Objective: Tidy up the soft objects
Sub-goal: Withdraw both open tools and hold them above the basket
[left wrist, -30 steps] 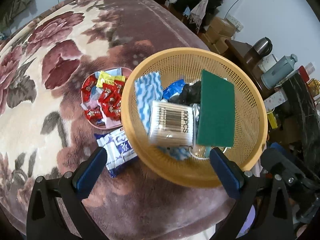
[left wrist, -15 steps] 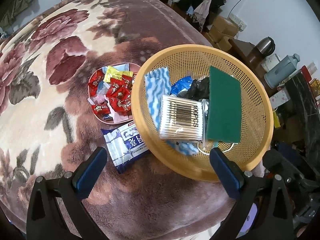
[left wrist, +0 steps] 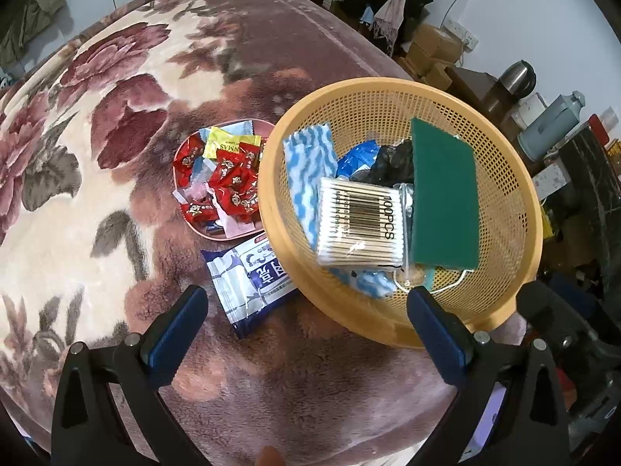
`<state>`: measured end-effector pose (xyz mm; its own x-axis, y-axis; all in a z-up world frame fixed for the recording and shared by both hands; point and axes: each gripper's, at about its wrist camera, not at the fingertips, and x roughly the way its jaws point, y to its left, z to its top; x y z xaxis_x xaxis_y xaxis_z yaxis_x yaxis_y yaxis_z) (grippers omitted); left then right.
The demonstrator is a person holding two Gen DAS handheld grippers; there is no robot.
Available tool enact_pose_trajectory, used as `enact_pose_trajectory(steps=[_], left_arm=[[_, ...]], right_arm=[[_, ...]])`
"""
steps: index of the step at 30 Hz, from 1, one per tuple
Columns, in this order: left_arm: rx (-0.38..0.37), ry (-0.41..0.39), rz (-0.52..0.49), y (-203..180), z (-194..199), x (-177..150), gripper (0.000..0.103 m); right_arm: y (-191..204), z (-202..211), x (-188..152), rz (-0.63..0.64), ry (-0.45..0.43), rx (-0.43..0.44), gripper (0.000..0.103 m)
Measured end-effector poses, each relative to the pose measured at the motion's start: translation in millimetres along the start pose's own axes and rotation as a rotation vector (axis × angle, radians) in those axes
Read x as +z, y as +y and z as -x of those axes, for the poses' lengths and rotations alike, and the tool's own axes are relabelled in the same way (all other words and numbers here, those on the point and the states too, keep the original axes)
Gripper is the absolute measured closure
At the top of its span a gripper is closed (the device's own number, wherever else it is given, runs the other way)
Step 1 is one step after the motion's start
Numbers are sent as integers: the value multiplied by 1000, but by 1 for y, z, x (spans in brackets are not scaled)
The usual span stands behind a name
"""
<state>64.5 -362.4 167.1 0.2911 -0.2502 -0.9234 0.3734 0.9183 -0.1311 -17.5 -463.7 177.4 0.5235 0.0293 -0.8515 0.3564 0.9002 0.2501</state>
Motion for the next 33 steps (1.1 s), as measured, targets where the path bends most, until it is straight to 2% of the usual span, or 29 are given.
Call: enact_pose_trajectory(steps=[18, 23, 33], left_arm=[[7, -2, -28, 1, -1, -2, 0], [10, -1, -30, 1, -1, -2, 0], [12, 15, -47, 0, -11, -3, 1]], right_arm=[[7, -1, -1, -4, -33, -9, 0], [7, -4, -1, -21, -26, 18, 0], [8, -12, -1, -32, -12, -17, 1]])
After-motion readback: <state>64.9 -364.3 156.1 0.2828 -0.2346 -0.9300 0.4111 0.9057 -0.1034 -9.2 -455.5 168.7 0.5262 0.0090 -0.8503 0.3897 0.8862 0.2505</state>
